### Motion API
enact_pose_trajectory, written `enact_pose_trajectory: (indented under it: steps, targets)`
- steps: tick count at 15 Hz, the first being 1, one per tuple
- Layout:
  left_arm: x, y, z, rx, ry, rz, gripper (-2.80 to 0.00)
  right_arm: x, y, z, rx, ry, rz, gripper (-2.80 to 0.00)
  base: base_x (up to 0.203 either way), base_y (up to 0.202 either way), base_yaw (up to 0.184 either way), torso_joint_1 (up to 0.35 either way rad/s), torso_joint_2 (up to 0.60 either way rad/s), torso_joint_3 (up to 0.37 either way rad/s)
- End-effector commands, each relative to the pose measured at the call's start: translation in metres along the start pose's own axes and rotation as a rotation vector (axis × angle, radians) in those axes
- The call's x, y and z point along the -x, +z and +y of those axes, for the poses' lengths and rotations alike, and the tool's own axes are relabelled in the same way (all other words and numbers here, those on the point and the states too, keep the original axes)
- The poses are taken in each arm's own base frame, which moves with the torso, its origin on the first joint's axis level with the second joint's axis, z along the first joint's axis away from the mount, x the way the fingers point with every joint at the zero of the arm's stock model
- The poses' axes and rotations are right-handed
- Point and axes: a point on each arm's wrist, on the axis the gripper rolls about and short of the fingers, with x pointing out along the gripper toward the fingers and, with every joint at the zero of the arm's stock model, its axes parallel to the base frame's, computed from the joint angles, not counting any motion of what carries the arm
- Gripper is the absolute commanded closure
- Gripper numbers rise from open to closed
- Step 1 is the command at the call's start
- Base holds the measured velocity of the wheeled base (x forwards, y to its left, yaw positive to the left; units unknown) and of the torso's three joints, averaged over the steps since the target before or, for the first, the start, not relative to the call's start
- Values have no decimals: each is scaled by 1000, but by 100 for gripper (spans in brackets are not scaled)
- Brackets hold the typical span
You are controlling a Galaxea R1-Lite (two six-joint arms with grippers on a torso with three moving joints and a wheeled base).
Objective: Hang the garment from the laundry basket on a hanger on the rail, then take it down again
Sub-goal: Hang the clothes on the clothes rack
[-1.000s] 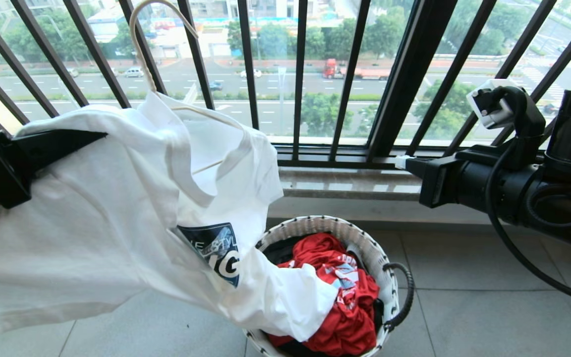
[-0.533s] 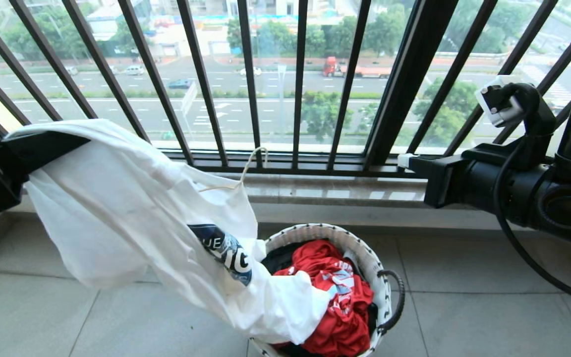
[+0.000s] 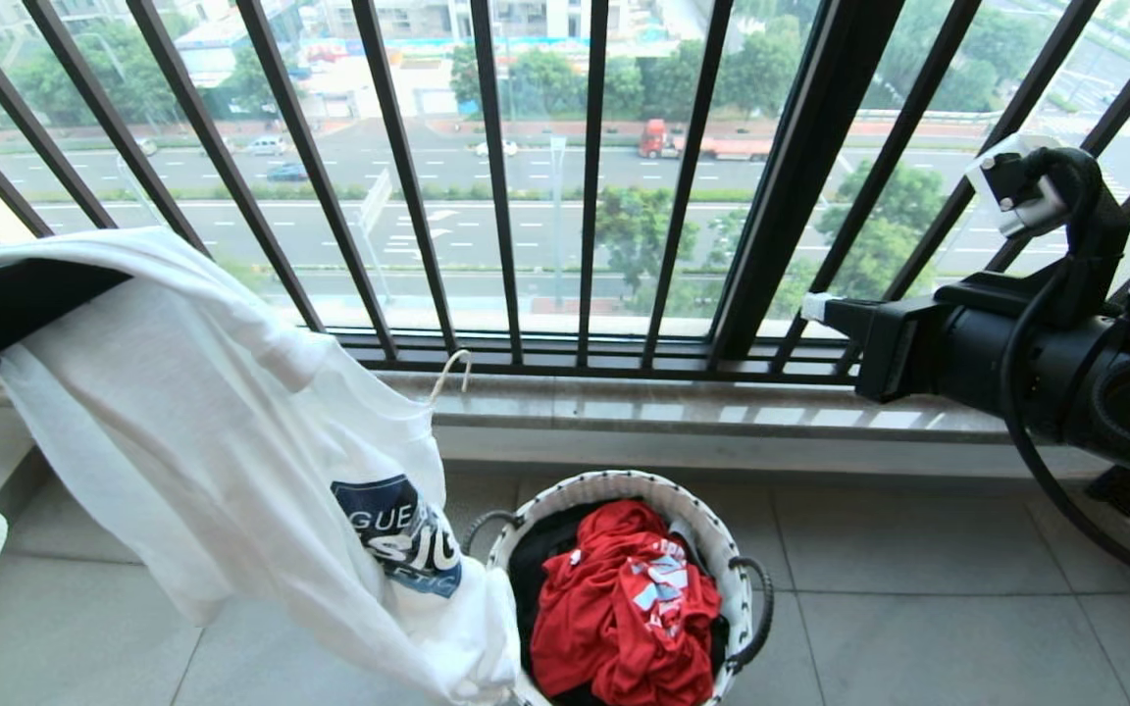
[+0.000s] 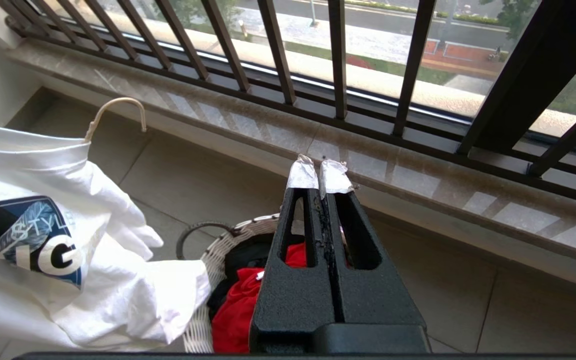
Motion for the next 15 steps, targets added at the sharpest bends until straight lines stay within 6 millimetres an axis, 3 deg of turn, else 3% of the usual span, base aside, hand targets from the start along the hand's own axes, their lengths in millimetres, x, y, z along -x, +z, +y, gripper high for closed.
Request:
enact_pose_trajectory:
  steps: [1,4,10,13,15]
  targets:
    - [3,2,-4,-10,-9,-11,0,1,1,0,-2,0,-6,0,0,0,0,161,-472,-301]
    - [3,3,-4,-12,-10,-14,0,4,3,1,-5,8,-16,0,0,0,0,115,-313,-198]
    - [0,5,-8,-10,-50,-19,0,0,-4,11,1,54,37,0,0,0,0,10,-22,-15]
    - [-2,9,-11,-13,-75,-28,0,-9,-18,25,-28,110,121,0,0,0,0,0,0,0]
    - [-2,10,-12,-20,-82,-36,0,-18,-30,46,-104,182,183,0,0,0,0,0,0,0]
